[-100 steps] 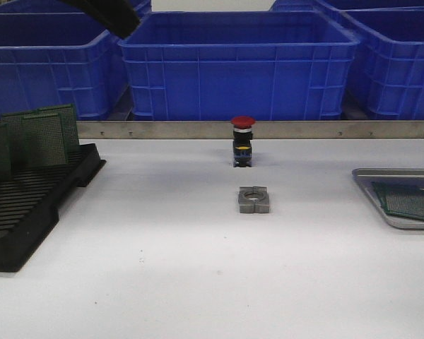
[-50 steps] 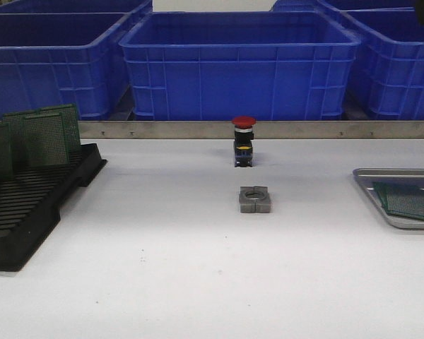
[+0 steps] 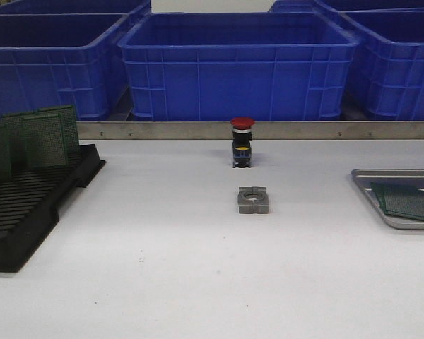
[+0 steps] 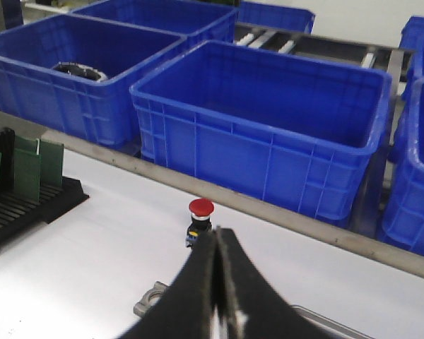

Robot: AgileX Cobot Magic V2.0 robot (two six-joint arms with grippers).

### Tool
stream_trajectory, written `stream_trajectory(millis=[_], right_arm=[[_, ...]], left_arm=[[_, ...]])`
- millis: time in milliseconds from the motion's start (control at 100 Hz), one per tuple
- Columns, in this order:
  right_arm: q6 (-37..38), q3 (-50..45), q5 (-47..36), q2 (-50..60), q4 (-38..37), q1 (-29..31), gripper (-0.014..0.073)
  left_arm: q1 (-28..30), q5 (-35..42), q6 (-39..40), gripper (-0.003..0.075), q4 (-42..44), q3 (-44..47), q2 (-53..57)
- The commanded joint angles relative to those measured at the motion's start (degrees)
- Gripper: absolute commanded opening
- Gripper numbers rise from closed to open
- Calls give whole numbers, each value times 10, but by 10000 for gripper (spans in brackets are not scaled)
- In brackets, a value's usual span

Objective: Place circuit board on tray

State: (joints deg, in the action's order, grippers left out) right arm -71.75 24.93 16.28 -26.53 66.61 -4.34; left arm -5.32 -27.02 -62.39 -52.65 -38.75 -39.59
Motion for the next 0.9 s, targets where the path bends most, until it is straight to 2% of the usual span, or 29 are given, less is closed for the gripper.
stream_trajectory(millis=[0,200,400,890], right_arm=[[-7,-19,-20,68,16,-1,-62],[-7,-76,-5,189,16,-1,-62],[-7,-88,-1,228,16,-1,-62],[-7,-88,-1,228,16,-1,-62]], left_arm=[[1,54,3,-20,-31,53,76],[1,75,3,-20,-39,172,241],[1,95,3,-20,-52,232,351],[1,94,3,-20,-52,243,376]])
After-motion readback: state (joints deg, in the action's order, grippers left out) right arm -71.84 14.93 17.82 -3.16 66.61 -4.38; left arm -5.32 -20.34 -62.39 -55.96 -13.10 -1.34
